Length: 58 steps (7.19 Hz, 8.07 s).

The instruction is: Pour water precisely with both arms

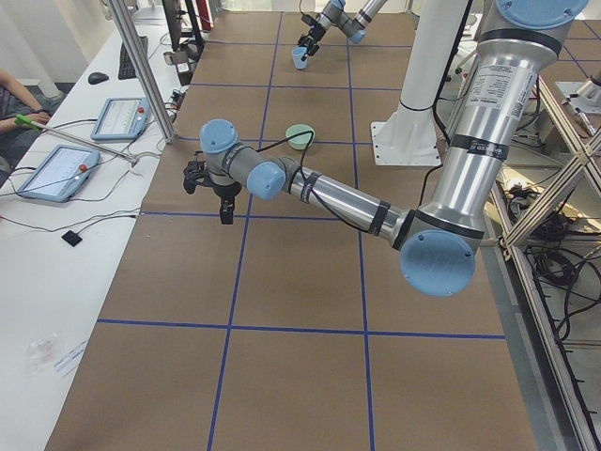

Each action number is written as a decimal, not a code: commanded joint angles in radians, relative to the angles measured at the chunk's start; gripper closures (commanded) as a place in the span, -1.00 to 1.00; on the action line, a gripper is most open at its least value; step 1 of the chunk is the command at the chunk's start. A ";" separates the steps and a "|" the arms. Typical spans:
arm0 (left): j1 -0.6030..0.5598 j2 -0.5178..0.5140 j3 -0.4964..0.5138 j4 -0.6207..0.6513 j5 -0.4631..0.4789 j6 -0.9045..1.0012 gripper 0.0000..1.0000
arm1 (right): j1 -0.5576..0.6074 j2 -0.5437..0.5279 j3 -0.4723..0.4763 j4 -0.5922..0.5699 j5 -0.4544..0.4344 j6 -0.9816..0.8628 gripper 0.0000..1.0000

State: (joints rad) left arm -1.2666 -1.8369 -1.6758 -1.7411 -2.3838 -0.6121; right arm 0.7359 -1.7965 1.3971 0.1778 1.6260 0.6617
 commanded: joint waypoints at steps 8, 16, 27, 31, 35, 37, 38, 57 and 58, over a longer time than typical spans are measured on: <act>-0.002 -0.002 0.001 0.000 0.000 0.000 -0.97 | -0.003 -0.033 -0.007 0.000 0.000 -0.011 -0.97; -0.002 0.001 -0.008 0.003 -0.002 -0.011 -0.97 | 0.000 -0.178 0.011 0.104 0.050 -0.010 -0.99; 0.736 -0.460 0.129 0.034 0.345 -0.661 -0.89 | 0.643 0.060 -0.020 -0.588 0.636 -0.363 -0.99; 0.737 -0.493 0.180 0.029 0.345 -0.661 -0.28 | 0.674 0.091 -0.020 -0.675 0.690 -0.412 -0.99; 0.736 -0.493 0.186 0.029 0.345 -0.661 0.99 | 0.672 0.092 -0.020 -0.676 0.690 -0.412 -0.99; 0.725 -0.493 0.173 0.035 0.341 -0.664 1.00 | 0.675 0.107 -0.018 -0.701 0.702 -0.412 -0.99; 0.689 -0.492 0.122 0.043 0.324 -0.664 1.00 | 0.687 0.120 -0.015 -0.733 0.725 -0.412 -0.99; 0.136 0.242 0.059 0.080 -0.008 0.256 1.00 | 0.744 0.324 0.197 -1.523 0.716 -0.665 -0.99; 0.136 0.242 0.061 0.081 -0.008 0.256 0.82 | 0.744 0.324 0.197 -1.523 0.716 -0.666 -0.99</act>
State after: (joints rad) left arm -1.1306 -1.5948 -1.6194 -1.6609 -2.3920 -0.3558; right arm 1.4813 -1.4725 1.5933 -1.3451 2.3424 -0.0039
